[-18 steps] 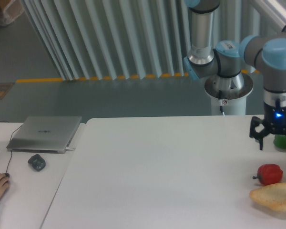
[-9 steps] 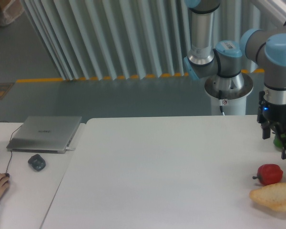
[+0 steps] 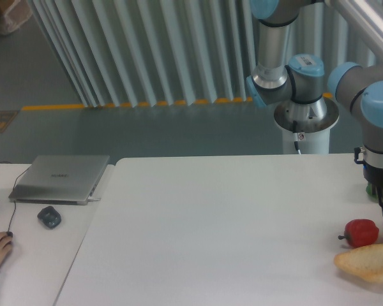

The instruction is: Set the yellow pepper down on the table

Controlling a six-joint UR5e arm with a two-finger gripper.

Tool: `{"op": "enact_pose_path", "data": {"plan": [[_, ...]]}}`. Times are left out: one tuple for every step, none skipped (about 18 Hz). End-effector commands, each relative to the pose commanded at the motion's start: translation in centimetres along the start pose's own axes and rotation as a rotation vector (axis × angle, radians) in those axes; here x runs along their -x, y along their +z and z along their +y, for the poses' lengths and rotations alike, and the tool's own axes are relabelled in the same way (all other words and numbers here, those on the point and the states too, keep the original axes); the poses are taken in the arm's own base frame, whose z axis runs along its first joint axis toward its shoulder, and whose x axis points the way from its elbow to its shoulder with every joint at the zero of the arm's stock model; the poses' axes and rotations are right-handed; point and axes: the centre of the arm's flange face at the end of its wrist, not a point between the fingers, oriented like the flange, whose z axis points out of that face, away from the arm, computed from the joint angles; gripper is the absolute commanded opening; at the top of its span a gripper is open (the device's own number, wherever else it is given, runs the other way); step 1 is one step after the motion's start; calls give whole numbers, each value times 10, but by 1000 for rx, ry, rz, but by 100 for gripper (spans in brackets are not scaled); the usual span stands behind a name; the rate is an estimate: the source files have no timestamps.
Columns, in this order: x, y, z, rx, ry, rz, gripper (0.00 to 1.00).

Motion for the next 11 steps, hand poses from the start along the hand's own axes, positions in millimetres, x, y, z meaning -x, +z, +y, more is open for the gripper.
{"op": "enact_pose_path", "data": {"plan": [[1,1,0,-14,-1,-2,100],[0,2,-1,-19,-1,-2,100],[1,2,-1,-22,-1,-3,100],[0,2,-3,-25,0,-2,100],[0,2,-3,-26,0,-2,100],[1,2,-3,-32,0,-4,100],[1,2,-4,-36,0,-7,100],[1,2,-4,-38,0,-6,100],[1,2,-4,-38,0,-6,100],[1,2,-4,-38,0,-6,100],[1,2,-4,-37,0,-10,100]]}}
